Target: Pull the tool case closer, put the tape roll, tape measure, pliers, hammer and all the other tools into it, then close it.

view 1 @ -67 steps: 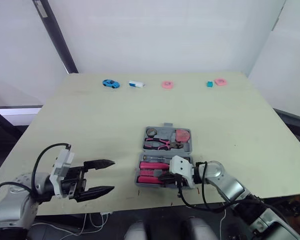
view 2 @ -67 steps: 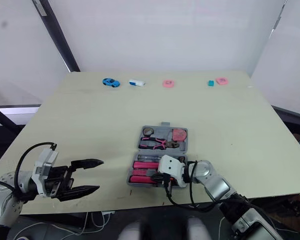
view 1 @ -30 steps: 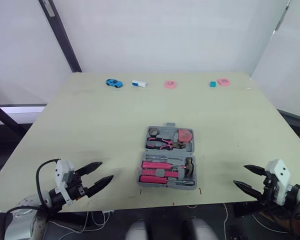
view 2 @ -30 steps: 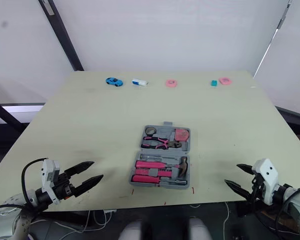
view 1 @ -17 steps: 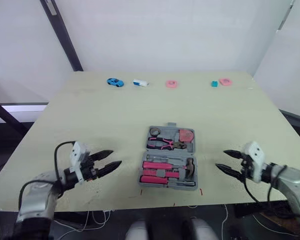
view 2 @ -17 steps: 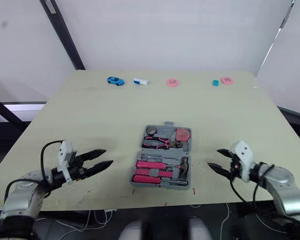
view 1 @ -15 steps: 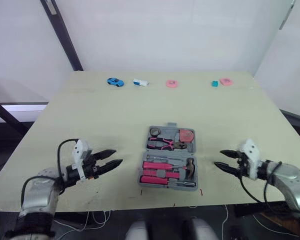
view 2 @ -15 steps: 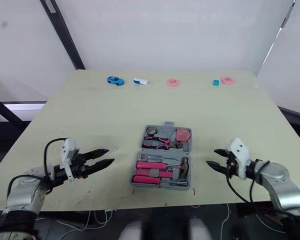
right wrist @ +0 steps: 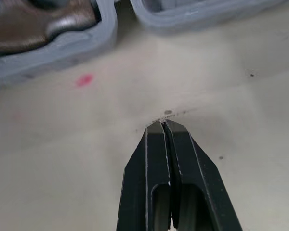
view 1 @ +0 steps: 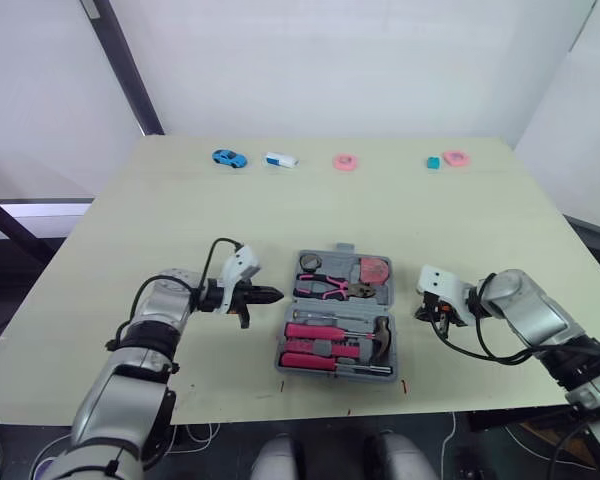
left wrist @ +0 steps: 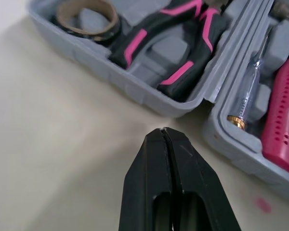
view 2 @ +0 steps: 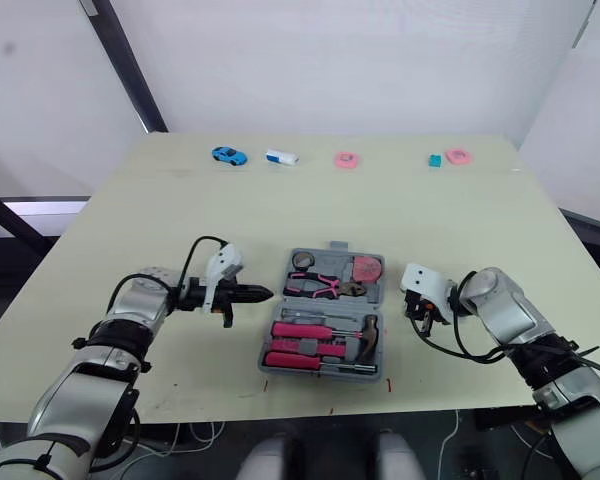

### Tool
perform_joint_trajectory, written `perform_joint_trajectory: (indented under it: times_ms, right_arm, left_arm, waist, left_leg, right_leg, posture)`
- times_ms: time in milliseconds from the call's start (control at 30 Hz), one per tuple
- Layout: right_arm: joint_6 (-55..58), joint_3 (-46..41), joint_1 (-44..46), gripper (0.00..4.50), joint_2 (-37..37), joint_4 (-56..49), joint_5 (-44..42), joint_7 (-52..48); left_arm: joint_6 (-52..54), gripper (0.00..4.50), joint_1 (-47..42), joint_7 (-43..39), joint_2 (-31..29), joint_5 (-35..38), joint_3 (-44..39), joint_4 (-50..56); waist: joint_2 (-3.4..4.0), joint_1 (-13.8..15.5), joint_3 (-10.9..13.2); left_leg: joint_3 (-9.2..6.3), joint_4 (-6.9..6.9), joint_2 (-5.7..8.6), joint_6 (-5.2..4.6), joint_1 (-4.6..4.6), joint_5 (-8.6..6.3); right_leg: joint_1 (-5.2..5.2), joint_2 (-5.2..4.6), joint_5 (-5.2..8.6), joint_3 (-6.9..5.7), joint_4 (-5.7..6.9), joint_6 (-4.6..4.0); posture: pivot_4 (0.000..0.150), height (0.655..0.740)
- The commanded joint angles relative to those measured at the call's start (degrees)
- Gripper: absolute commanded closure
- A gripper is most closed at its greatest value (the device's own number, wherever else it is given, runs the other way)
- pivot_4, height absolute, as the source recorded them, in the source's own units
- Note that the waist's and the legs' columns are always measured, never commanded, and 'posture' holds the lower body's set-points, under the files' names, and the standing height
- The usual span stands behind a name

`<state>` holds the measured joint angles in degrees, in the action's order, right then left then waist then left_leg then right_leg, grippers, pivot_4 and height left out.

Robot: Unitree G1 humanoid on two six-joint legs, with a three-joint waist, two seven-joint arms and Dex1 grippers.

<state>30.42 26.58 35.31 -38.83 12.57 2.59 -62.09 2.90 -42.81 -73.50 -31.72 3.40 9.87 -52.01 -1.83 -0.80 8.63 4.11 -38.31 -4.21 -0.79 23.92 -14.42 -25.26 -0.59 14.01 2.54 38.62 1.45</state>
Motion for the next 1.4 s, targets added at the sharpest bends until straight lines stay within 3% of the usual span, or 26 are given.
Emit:
perform_joint_trajectory:
  times_ms: [33, 500, 967, 1400]
  right_arm:
    - [-0.3, 1.4, 2.1, 4.5, 1.9, 0.7, 1.7, -1.0]
    - [-1.9, 1.1, 5.3, 4.5, 10.6, 3.5, 2.9, -1.7]
    - [-6.2, 1.2, 6.7, 4.5, 11.7, 6.4, 4.4, -2.8]
    - [-3.9, 1.5, 4.5, 4.5, 11.9, 2.5, 4.8, -3.7]
  left_arm:
    - [-1.7, 4.48, -2.2, -0.8, 1.2, -1.9, 1.2, -1.8]
    - [0.6, 4.48, -1.1, -3.5, 4.1, -1.5, 0.4, 2.3]
    - [7.6, 4.48, 8.1, -2.6, 2.4, 0.5, -2.0, 16.3]
    - [17.3, 4.48, 15.5, -0.2, 0.7, 2.9, -3.1, 31.5]
  waist:
    - [0.0, 0.0, 0.0]
    - [0.0, -0.2, 0.0]
    - [0.0, -1.5, 0.0]
    - [0.01, -1.5, 0.0]
  left_leg:
    - [0.0, 0.0, 0.0, 0.0, 0.0, 0.0]
    - [-0.01, -0.14, 0.0, 0.0, -0.09, 0.01]
    - [-0.02, -0.12, -0.02, 0.0, -0.12, 0.01]
    - [-0.02, -0.12, -0.02, 0.01, -0.12, 0.01]
  right_leg:
    - [0.0, 0.0, 0.0, 0.0, 0.01, 0.0]
    - [0.03, 0.0, -0.01, 0.01, 0.28, 0.0]
    - [0.04, 0.02, -0.01, 0.03, 0.3, 0.0]
    - [0.03, 0.01, -0.01, 0.04, 0.31, 0.0]
  posture:
    - [0.15, 0.74]
    - [0.15, 0.74]
    - [0.15, 0.74]
    - [0.15, 0.74]
